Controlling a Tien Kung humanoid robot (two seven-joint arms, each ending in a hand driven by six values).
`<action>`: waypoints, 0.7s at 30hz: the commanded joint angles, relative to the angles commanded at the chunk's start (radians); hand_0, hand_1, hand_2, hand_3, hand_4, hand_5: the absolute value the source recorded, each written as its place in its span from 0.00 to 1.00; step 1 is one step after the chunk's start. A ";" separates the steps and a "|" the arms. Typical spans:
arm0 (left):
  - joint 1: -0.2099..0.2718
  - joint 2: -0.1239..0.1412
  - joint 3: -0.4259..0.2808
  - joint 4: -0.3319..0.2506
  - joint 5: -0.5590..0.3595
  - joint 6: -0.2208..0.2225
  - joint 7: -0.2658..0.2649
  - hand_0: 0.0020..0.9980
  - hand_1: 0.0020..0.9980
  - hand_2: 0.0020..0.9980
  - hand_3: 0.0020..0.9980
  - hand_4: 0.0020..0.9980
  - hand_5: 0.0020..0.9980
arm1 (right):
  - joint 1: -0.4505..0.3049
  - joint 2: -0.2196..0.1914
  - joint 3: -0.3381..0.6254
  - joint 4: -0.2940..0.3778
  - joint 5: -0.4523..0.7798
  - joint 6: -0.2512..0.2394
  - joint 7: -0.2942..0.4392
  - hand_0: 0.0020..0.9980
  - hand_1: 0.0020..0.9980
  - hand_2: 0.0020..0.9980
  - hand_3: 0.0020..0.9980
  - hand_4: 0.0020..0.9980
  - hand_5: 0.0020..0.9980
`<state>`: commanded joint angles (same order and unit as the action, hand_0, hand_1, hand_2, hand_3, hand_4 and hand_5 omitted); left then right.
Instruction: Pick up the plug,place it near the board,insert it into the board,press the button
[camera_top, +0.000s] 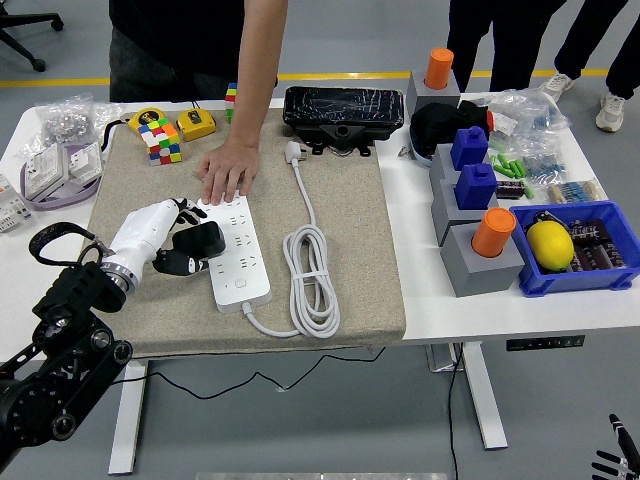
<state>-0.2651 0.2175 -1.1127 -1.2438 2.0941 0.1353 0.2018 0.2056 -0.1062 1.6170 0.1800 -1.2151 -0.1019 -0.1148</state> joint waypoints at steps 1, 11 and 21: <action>-0.001 -0.002 0.001 0.006 -0.001 0.009 0.000 0.44 0.60 0.60 0.59 0.96 0.02 | 0.001 0.000 -0.001 0.000 0.001 0.000 0.000 0.75 0.63 0.61 0.64 1.00 1.00; -0.006 -0.007 0.015 0.014 0.016 0.068 0.000 0.31 0.49 0.51 0.54 0.76 0.00 | 0.004 -0.001 0.002 0.000 -0.003 0.000 -0.001 0.75 0.63 0.61 0.64 1.00 1.00; -0.006 -0.010 0.013 0.017 0.022 0.035 0.009 0.30 0.31 0.39 0.52 0.75 0.00 | 0.004 0.000 0.001 0.000 -0.003 -0.001 -0.001 0.75 0.63 0.62 0.64 1.00 1.00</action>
<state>-0.2706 0.2077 -1.0994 -1.2267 2.1164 0.1703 0.2104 0.2099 -0.1063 1.6184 0.1800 -1.2183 -0.1027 -0.1160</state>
